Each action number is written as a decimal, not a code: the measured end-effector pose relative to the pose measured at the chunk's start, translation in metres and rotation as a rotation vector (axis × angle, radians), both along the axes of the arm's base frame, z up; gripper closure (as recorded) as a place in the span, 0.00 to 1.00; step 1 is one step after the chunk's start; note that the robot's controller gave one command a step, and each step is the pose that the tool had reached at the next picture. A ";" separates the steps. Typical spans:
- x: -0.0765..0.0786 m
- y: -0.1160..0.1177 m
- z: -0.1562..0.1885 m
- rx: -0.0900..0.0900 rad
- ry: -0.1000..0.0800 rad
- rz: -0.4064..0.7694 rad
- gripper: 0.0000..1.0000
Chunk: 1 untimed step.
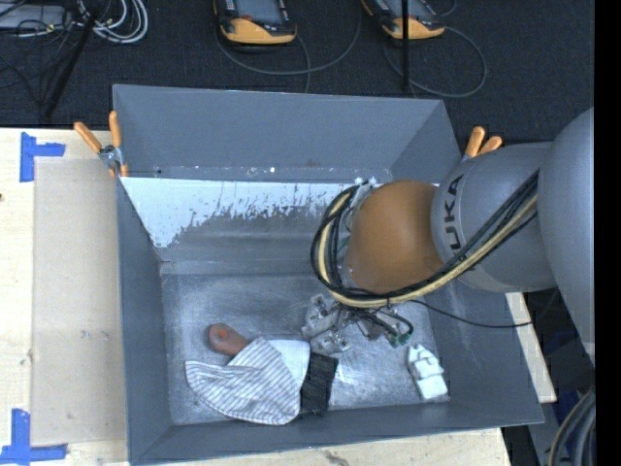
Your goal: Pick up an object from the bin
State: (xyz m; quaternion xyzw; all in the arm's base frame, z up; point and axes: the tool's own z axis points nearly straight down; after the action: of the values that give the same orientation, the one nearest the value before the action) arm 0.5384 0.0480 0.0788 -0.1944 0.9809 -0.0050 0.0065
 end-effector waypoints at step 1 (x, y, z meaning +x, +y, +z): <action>-0.005 0.005 0.031 0.006 0.019 0.000 1.00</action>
Offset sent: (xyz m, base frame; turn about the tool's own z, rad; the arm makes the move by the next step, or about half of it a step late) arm -0.0050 0.0215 0.1159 -0.0194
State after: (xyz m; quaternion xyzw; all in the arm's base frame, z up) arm 0.5337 0.0529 0.1103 -0.1945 0.9809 0.0000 -0.0021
